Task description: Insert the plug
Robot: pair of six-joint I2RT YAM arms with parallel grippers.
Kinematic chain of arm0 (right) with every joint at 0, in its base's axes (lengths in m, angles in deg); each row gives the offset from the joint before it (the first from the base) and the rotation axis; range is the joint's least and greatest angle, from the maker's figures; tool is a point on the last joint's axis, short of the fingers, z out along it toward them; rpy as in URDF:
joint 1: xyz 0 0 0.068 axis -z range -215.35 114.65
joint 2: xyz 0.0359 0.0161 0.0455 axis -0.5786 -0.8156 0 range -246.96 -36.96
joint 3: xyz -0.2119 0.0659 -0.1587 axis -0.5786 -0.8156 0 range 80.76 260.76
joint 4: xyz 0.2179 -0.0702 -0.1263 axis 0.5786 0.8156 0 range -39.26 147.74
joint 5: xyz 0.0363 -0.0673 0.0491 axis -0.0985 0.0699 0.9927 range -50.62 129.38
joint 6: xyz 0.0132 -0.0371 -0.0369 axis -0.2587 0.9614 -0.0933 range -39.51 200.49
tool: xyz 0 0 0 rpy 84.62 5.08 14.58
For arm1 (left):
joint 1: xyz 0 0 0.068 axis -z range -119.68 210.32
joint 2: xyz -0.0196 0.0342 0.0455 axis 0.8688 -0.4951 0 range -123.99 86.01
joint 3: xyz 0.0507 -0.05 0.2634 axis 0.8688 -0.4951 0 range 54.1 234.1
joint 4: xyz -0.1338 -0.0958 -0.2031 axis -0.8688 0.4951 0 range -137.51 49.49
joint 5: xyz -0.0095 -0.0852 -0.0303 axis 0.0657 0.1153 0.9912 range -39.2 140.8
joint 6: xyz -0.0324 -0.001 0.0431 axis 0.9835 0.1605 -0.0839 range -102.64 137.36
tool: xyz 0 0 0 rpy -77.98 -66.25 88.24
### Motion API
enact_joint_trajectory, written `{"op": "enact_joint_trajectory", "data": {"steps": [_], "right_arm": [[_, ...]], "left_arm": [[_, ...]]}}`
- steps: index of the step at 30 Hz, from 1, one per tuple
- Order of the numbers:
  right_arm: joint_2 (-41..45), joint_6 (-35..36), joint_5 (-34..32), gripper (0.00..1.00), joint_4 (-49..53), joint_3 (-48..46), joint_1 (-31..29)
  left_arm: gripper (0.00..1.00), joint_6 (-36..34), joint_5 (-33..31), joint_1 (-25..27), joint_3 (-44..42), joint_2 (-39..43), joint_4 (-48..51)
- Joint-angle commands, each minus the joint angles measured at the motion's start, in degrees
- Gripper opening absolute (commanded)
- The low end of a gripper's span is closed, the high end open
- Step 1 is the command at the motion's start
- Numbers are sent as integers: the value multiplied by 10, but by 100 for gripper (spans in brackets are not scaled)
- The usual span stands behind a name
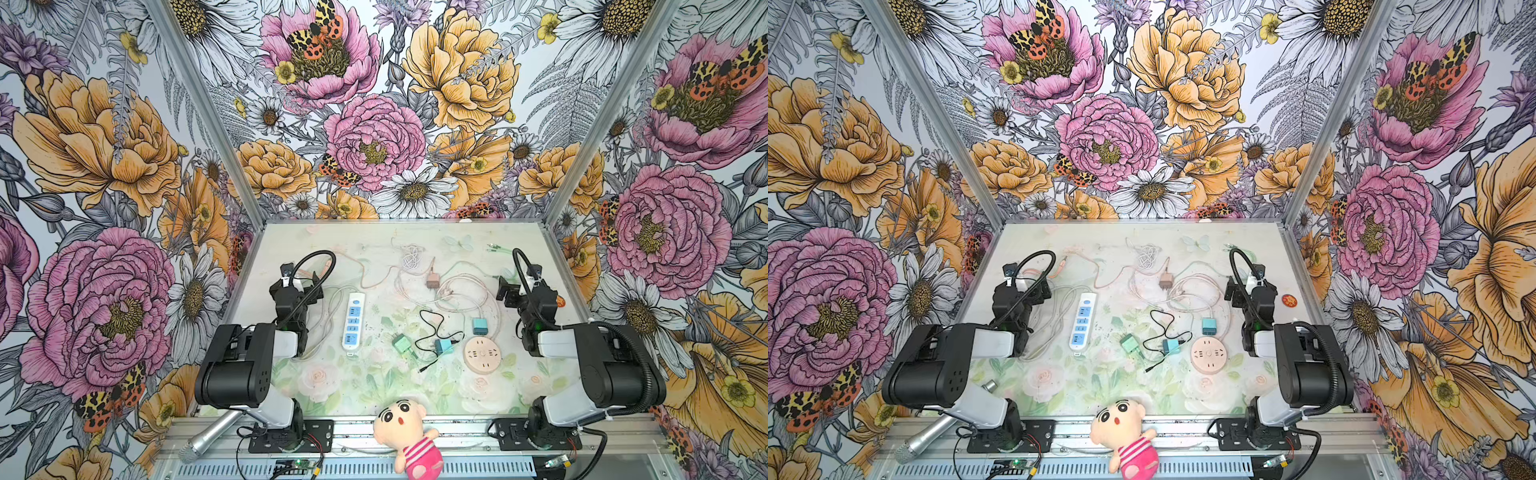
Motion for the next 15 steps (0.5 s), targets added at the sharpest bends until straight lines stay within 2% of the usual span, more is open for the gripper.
{"op": "enact_joint_trajectory", "data": {"steps": [1,15], "right_arm": [[-2,4,6,99,-6,10,-1],[-3,4,5,99,-3,12,-1]], "left_arm": [[99,0,-10,4,-5,0,-20],[99,-4,-8,7,-3,0,-17]]}}
